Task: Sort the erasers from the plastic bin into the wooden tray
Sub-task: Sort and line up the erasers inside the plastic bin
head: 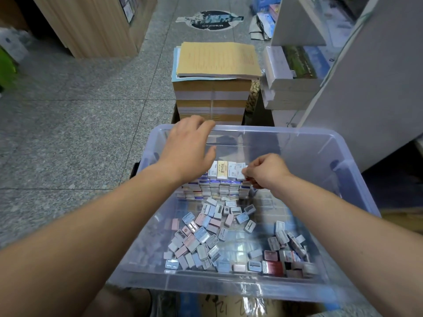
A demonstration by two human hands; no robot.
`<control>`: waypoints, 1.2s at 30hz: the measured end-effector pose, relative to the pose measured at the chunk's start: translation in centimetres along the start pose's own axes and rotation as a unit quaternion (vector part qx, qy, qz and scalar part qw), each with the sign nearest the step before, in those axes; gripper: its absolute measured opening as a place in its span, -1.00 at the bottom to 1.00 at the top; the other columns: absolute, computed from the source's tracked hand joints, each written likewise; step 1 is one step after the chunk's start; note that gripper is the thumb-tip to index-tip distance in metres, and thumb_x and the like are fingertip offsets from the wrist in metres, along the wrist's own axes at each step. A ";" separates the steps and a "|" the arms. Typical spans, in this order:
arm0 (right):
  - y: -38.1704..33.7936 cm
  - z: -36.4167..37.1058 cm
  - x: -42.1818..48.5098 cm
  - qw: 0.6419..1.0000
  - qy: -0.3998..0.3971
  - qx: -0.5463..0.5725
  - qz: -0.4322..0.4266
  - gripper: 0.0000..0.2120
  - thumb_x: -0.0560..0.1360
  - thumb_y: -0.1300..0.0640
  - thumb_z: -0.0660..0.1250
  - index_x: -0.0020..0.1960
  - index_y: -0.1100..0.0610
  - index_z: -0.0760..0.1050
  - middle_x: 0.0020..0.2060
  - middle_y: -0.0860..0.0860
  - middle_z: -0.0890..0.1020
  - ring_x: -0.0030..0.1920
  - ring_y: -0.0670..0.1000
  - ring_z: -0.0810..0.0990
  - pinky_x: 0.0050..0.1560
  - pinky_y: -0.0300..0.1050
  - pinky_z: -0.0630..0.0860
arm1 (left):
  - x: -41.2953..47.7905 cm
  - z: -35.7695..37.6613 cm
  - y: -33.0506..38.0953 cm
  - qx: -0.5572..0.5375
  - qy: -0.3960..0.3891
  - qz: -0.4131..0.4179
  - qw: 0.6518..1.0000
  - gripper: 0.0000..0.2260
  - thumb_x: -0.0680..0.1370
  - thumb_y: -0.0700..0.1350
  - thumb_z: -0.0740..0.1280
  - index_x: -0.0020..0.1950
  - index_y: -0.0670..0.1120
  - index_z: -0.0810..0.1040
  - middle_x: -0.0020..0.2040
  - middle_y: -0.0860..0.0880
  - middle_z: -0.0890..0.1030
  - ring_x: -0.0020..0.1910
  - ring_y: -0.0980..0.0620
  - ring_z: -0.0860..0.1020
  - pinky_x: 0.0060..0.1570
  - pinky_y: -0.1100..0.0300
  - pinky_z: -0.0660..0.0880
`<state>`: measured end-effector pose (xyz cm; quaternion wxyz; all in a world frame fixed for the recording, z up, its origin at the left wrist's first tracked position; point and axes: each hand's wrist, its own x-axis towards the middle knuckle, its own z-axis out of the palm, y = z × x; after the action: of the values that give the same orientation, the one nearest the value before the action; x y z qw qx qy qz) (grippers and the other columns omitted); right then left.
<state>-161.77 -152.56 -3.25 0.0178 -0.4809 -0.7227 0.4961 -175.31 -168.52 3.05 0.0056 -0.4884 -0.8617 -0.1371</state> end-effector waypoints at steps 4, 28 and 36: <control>0.0 0.2 -0.1 0.999 0.019 -0.028 -0.012 -0.78 0.46 0.14 0.55 -0.28 0.16 0.58 -0.29 0.12 0.67 -0.26 0.10 0.61 -0.11 0.08 0.64 | -0.1 0.1 -0.2 -0.007 0.005 0.008 1.000 -0.51 0.57 0.00 0.33 0.49 -0.07 0.39 0.33 -0.11 0.44 0.34 -0.14 0.38 0.39 -0.02 0.27; -0.8 -10.0 -8.2 0.917 0.054 -0.365 -0.153 -0.77 0.54 -0.10 0.39 -0.19 0.01 0.52 -0.20 -0.07 0.63 -0.07 0.08 0.61 -0.05 -0.04 0.55 | -2.1 -0.4 4.2 -0.085 -0.027 0.100 0.991 -0.80 0.59 -0.09 0.28 0.20 -0.03 0.58 0.08 0.02 0.55 0.08 -0.02 0.53 0.07 0.01 0.52; 5.6 -15.5 -12.4 0.906 0.162 -0.369 -0.129 -0.65 0.55 -0.23 0.26 -0.05 0.06 0.33 -0.09 0.06 0.56 -0.11 0.20 0.55 -0.24 -0.02 0.32 | -1.8 7.6 9.8 -0.060 -0.329 0.157 0.929 -0.66 0.63 -0.07 0.26 0.41 -0.01 0.50 0.31 -0.04 0.55 0.22 -0.02 0.53 0.26 0.09 0.46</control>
<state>-143.50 -150.33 6.11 0.0199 -0.4293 -0.8971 0.1023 -165.13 -163.47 -2.23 -0.2857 -0.6348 -0.7177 -0.0176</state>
